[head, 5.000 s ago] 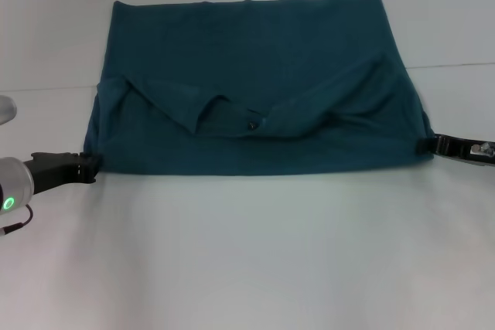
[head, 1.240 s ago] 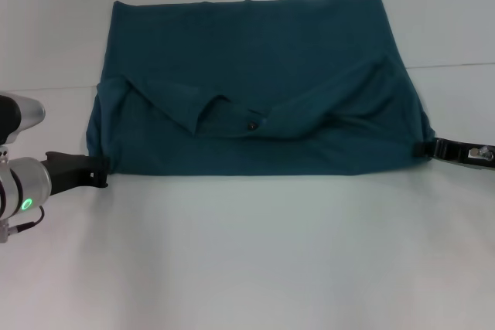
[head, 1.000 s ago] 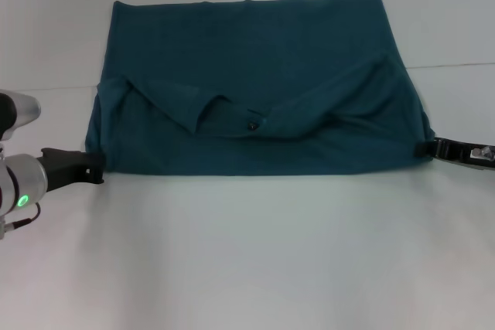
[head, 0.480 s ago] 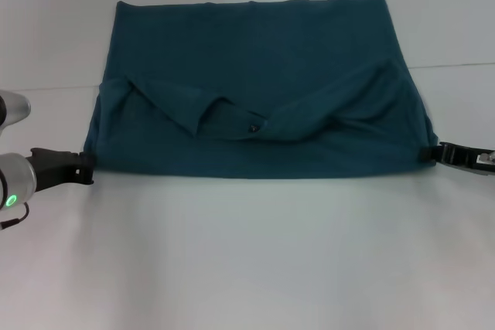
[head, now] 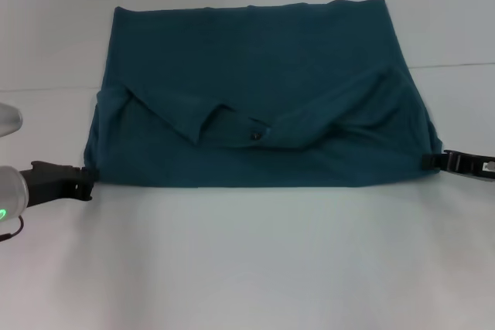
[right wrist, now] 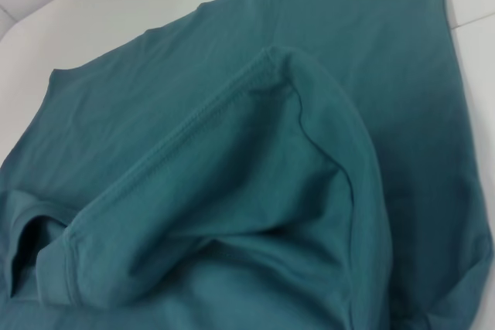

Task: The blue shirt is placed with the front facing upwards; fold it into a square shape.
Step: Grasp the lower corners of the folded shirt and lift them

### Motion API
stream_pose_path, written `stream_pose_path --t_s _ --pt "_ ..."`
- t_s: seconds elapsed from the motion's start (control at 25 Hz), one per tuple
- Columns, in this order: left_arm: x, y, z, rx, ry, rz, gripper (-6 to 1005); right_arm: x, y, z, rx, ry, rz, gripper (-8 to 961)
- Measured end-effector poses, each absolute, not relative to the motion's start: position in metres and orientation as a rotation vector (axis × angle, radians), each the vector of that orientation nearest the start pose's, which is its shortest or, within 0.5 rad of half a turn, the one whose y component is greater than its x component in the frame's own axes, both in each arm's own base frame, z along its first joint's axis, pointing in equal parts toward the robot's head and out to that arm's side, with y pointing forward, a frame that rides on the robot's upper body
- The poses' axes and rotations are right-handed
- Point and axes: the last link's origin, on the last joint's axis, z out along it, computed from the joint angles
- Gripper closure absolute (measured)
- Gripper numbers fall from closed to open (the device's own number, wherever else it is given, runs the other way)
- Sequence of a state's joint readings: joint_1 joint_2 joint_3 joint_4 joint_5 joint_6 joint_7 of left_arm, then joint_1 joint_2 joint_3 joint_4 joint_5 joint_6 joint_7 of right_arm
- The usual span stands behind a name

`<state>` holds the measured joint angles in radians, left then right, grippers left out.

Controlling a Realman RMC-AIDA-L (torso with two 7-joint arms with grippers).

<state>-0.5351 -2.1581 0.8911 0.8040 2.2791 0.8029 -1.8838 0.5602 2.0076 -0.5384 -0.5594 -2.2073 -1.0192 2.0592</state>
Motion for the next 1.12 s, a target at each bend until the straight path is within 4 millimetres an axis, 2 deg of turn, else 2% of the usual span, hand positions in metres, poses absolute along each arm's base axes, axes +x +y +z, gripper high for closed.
stream_pose_path --t_s 0.36,1.12 --pt "-0.303 0.379 0.001 -2.242 -0.974 -0.151 999 0.352 0.362 0.040 -2.024 1.504 0.467 912" --pt "-0.316 0.325 0.027 -2.358 -1.075 -0.233 998 0.364 0.311 0.050 -2.185 1.481 0.494 911"
